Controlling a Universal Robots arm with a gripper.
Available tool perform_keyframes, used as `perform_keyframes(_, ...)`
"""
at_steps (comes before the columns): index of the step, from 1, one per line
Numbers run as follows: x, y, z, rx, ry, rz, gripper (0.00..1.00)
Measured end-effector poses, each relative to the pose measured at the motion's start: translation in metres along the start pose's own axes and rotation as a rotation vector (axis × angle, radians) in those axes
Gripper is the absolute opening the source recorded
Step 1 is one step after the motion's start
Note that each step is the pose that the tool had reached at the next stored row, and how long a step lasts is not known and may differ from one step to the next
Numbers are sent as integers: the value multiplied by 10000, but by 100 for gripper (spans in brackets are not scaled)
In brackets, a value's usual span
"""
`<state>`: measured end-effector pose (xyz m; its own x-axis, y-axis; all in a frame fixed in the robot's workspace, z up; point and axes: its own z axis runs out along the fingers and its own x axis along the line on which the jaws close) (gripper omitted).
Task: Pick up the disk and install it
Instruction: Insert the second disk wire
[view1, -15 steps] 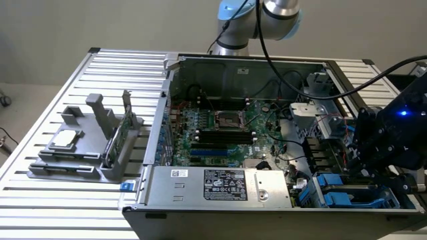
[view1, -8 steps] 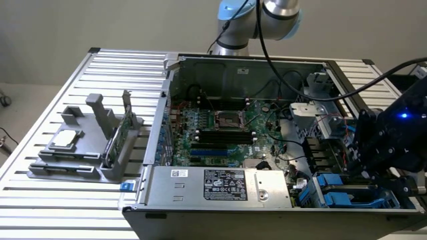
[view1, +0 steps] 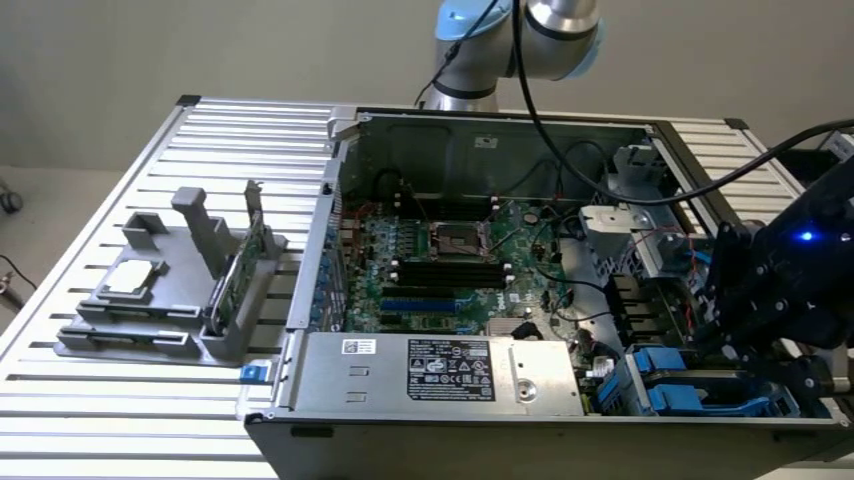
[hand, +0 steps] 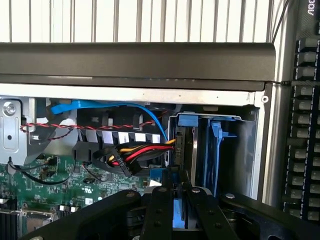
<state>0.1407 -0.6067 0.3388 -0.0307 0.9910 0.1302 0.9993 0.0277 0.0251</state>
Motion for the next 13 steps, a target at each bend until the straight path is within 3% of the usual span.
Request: perform_keyframes(13, -56, 17, 36, -4, 128, 9, 18)
